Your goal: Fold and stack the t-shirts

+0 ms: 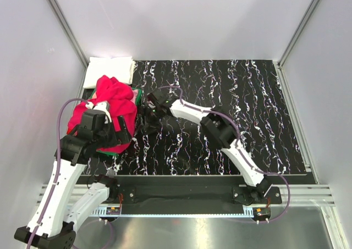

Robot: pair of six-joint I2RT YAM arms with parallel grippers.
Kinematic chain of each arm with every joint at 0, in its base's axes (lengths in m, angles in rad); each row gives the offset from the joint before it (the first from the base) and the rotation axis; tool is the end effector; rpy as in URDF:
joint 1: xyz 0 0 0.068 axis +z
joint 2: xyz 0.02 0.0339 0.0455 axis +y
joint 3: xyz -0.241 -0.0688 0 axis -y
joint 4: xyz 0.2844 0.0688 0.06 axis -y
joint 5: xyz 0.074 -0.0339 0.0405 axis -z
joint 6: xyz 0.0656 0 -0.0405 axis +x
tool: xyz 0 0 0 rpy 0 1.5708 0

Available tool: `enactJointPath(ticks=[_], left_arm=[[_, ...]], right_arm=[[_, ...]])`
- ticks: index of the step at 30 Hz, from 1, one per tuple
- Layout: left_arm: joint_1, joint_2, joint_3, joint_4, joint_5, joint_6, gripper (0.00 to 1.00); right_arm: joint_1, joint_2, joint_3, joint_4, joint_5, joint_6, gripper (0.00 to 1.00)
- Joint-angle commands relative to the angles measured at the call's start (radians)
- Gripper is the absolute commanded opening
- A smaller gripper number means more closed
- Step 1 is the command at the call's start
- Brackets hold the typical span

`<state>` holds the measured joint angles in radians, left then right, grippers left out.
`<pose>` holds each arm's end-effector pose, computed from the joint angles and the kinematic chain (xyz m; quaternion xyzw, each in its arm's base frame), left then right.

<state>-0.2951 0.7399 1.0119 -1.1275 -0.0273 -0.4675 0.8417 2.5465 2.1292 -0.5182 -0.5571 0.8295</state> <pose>0.1836 -0.0539 0.3048 -0.0854 0.9327 -0.1184 0.3297 0.3611 0.4563 0.0838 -0.0915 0.9128 0.3979 0.0077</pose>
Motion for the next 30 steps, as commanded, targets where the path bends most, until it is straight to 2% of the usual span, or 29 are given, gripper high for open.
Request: enactJointPath(ticks=[1,4,7,11,13,16,18,22,25,27,30], left_arm=[[0.005,-0.005,0.073,0.017,-0.095,0.033,0.99],[0.007,-0.016,0.093,0.047,-0.088,0.007,0.99],[0.007,-0.033,0.088,0.066,-0.066,-0.01,0.99],[0.007,-0.06,0.091,0.049,-0.068,-0.008,0.99],[0.007,-0.065,0.091,0.037,-0.072,-0.005,0.99],[0.007,-0.082,0.08,0.021,-0.053,-0.011,0.99],[0.007,-0.091,0.074,0.008,-0.04,-0.013,0.99],[0.007,-0.102,0.074,-0.028,-0.036,0.001,0.99],[0.007,-0.105,0.08,-0.041,-0.052,0.015,0.99],[0.007,-0.103,0.089,-0.057,-0.056,0.015,0.99],[0.007,-0.103,0.106,-0.077,-0.059,0.01,0.99]], right_arm=[[-0.024,-0.198,-0.253,0.038,0.085,0.002,0.67],[-0.094,-0.282,-0.435,0.163,0.079,0.084,0.64],[-0.136,-0.263,-0.399,0.143,0.094,0.079,0.63],[-0.139,-0.108,-0.104,0.017,0.083,0.036,0.63],[-0.135,0.019,0.111,-0.038,0.071,0.043,0.63],[-0.128,0.182,0.377,-0.049,0.066,0.08,0.63],[-0.116,0.277,0.492,-0.001,0.046,0.149,0.62],[-0.07,0.38,0.547,0.286,0.01,0.31,0.59],[-0.018,0.481,0.673,0.4,0.028,0.407,0.55],[0.016,0.501,0.657,0.543,0.074,0.474,0.52],[0.046,0.527,0.681,0.605,0.134,0.488,0.52]])
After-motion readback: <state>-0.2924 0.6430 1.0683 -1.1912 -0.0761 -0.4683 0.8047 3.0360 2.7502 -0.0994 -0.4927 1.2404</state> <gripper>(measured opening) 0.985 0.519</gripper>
